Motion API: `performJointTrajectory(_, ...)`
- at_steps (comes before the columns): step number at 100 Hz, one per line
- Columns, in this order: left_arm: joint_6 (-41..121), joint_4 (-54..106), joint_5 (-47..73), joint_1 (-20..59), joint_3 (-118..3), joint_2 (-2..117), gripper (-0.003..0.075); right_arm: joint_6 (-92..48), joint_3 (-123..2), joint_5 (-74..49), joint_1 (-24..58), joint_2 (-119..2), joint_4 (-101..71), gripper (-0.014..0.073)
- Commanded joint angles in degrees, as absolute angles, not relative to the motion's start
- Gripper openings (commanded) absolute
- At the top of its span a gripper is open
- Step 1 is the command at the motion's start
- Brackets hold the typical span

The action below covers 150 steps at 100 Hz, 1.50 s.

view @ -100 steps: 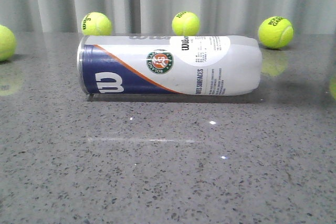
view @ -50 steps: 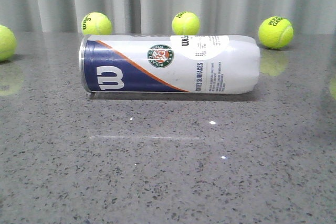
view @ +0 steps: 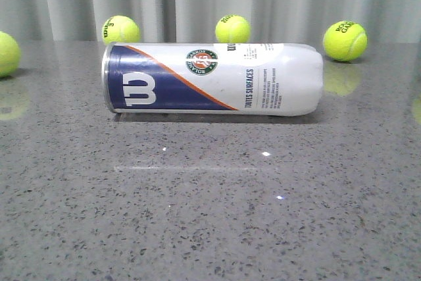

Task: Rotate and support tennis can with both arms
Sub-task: 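Release the can and raise the right gripper away from it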

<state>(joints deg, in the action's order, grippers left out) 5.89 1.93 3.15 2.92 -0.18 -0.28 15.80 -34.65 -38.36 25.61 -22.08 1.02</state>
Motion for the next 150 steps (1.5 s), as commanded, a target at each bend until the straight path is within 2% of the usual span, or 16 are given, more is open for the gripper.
performJointTrajectory(1,5.4,2.0,-2.9,3.0,2.6,-2.5,-0.0021,15.8,-34.6,-33.4,25.2,-18.9,1.7,-0.0066)
performJointTrajectory(21,5.4,1.3,-4.4,2.8,0.3,-2.5,-0.0021,15.8,-34.2,-33.8,25.2,-15.1,1.7,-0.0066)
performJointTrajectory(51,5.4,1.3,8.9,2.6,-12.3,0.8,-0.0021,15.8,-34.2,-33.8,25.2,-15.2,1.7,-0.0066)
performJointTrajectory(88,5.4,2.6,30.4,2.6,-26.3,18.3,-0.0015,15.8,-34.2,-33.8,25.2,-15.2,1.7,-0.0066)
performJointTrajectory(97,5.4,2.9,34.0,2.6,-29.3,23.5,0.0078,15.8,-34.2,-33.8,25.2,-15.2,1.7,-0.0066)
performJointTrajectory(102,5.4,3.3,34.9,2.6,-30.7,26.2,0.0175,15.8,-34.2,-33.8,25.2,-15.2,1.7,-0.0066)
performJointTrajectory(114,5.4,4.1,35.5,2.6,-33.6,31.8,0.0479,15.8,-34.2,-33.8,25.2,-15.2,1.7,-0.0066)
performJointTrajectory(119,5.4,4.2,35.4,2.6,-34.4,34.1,0.0549,15.8,-34.2,-33.8,25.2,-15.2,1.7,-0.0066)
performJointTrajectory(124,5.4,5.0,35.4,2.6,-35.4,36.2,0.0571,15.8,-34.2,-33.8,25.2,-15.2,1.7,-0.0066)
performJointTrajectory(150,5.7,17.1,38.3,3.0,-42.7,48.9,0.0564,15.8,-34.2,-33.8,25.2,-15.2,1.7,-0.0066)
